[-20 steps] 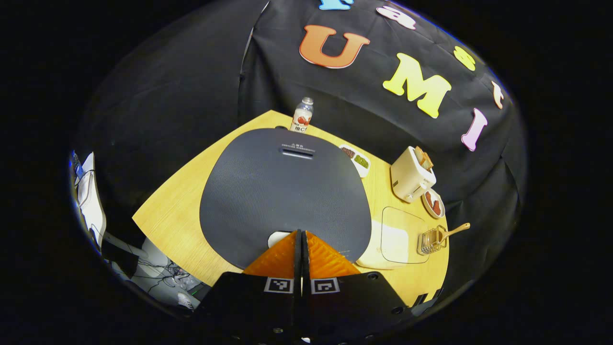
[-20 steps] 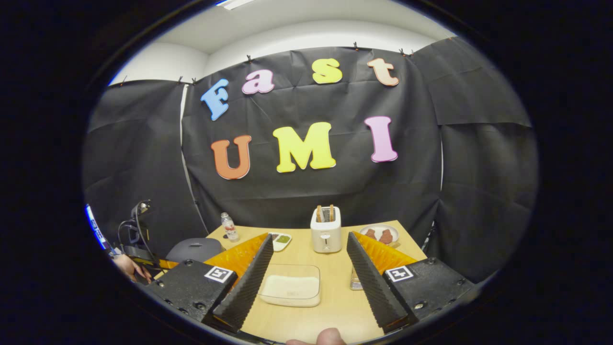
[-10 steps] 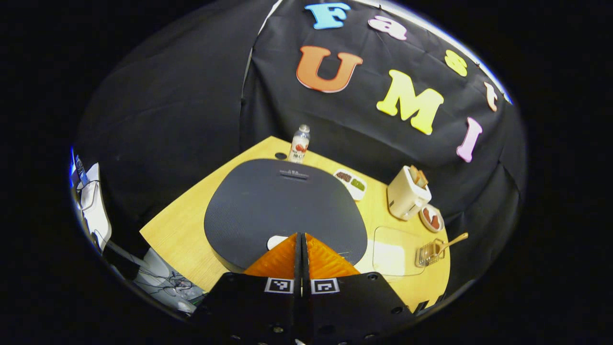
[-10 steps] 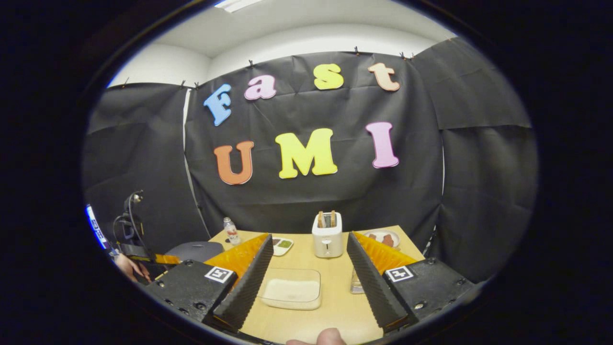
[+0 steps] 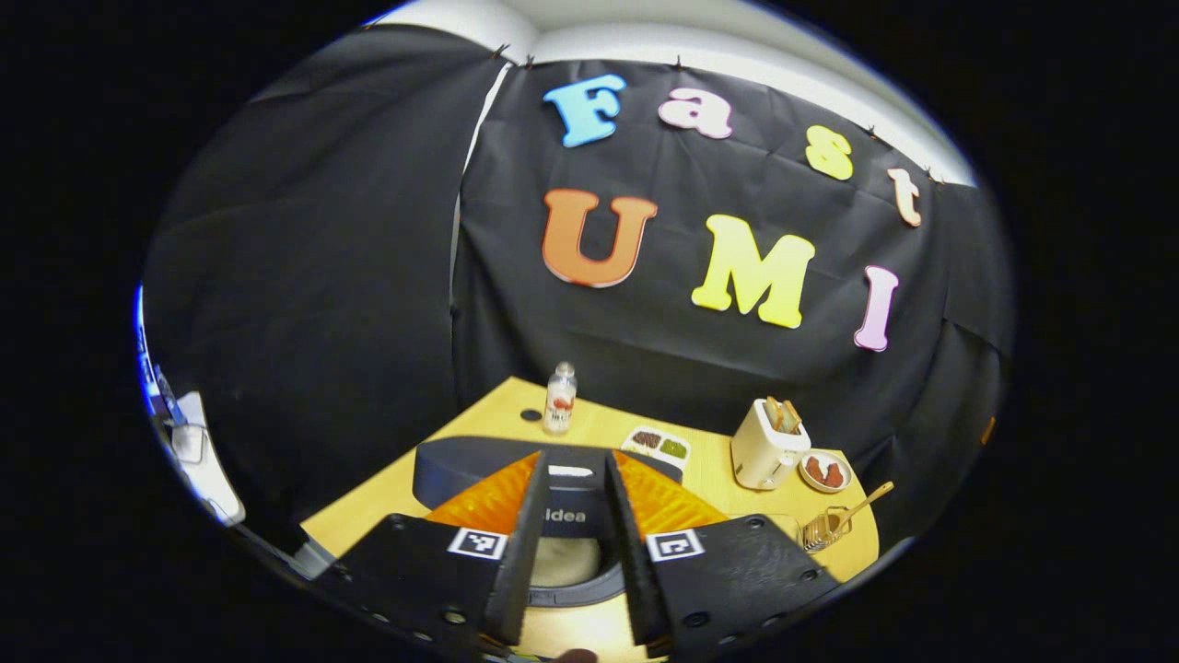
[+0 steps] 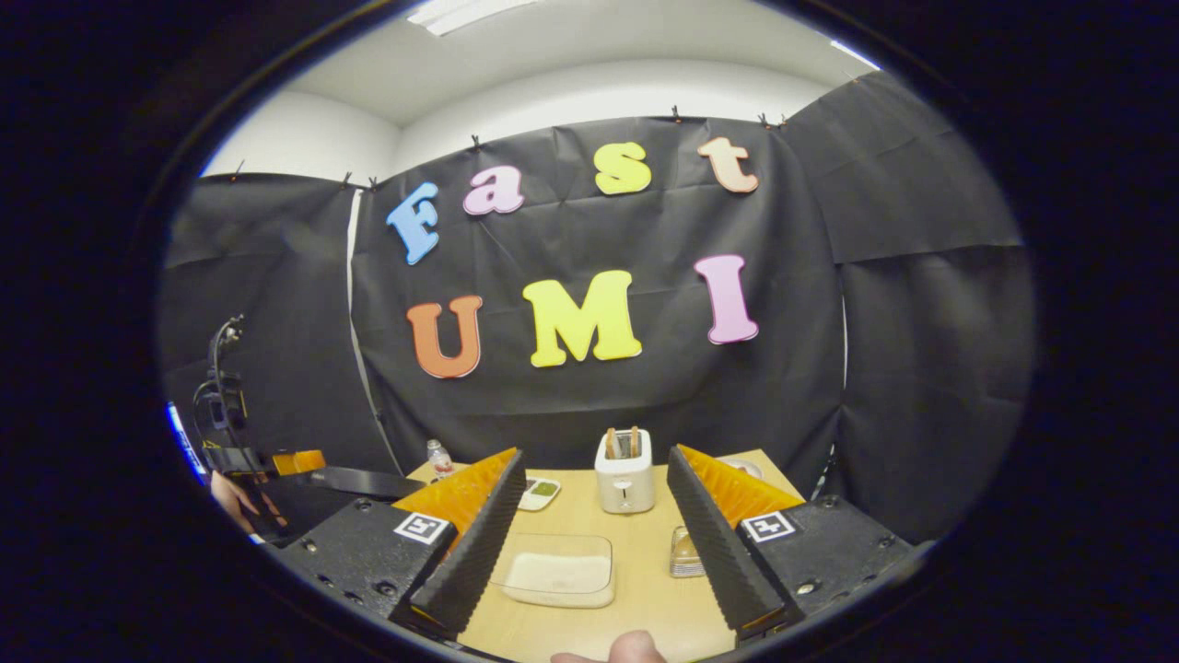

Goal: Close the left gripper, press the button to open the rice cooker; take a wooden spoon from the chopstick holder with the right hand, scoop a spoonful of rice and pour it into the rice cooker, then put the wooden spoon back into the chopstick holder.

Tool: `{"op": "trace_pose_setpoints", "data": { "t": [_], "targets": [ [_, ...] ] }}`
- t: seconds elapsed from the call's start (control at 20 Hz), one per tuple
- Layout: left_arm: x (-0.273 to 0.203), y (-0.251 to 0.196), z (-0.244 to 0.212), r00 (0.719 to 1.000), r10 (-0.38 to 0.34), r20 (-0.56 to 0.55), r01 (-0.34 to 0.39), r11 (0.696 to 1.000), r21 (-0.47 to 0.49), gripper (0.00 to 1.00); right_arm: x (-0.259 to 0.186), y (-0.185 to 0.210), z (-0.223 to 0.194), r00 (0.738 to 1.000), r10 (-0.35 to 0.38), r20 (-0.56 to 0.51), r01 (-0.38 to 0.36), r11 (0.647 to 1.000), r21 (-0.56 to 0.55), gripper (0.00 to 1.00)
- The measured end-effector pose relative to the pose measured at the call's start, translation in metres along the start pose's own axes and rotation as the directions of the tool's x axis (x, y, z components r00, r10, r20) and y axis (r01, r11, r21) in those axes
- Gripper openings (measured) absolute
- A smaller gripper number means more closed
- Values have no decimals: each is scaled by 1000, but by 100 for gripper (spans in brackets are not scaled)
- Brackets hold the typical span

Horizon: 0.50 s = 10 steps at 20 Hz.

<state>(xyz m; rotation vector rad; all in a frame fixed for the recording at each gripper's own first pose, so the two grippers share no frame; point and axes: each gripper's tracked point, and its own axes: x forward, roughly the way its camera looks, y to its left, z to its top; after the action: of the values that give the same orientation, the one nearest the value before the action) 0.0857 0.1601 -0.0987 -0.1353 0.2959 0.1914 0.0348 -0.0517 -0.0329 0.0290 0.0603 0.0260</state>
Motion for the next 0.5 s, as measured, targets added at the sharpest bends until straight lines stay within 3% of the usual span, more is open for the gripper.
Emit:
{"op": "trace_pose_setpoints", "data": {
  "t": [0.15, 0.2, 0.25, 0.35, 0.4, 0.5],
  "targets": [
    [-10, -12, 26, 998, -22, 58, 20, 999, 30, 61, -2, -9, 7, 1000, -17, 15, 17, 1000, -8, 96],
    [-15, -15, 33, 997, -25, 74, 22, 999, 34, 94, -3, -15, 9, 999, -26, 22, 27, 1000, -11, 100],
    [-20, -18, 38, 995, -25, 95, 22, 999, 39, 92, -4, -21, 11, 999, -37, 26, 37, 999, -13, 96],
    [-34, -24, 49, 990, -27, 137, 19, 998, 59, 84, -5, -33, 10, 998, -54, 24, 54, 998, -16, 100],
    [-40, -27, 51, 988, -21, 150, 11, 998, 69, 94, -5, -39, 9, 998, -61, 19, 61, 998, -22, 100],
    [-55, -39, 51, 985, -29, 168, 16, 997, 77, 94, -6, -55, 3, 997, -81, 7, 81, 996, -38, 100]
  ]
}}
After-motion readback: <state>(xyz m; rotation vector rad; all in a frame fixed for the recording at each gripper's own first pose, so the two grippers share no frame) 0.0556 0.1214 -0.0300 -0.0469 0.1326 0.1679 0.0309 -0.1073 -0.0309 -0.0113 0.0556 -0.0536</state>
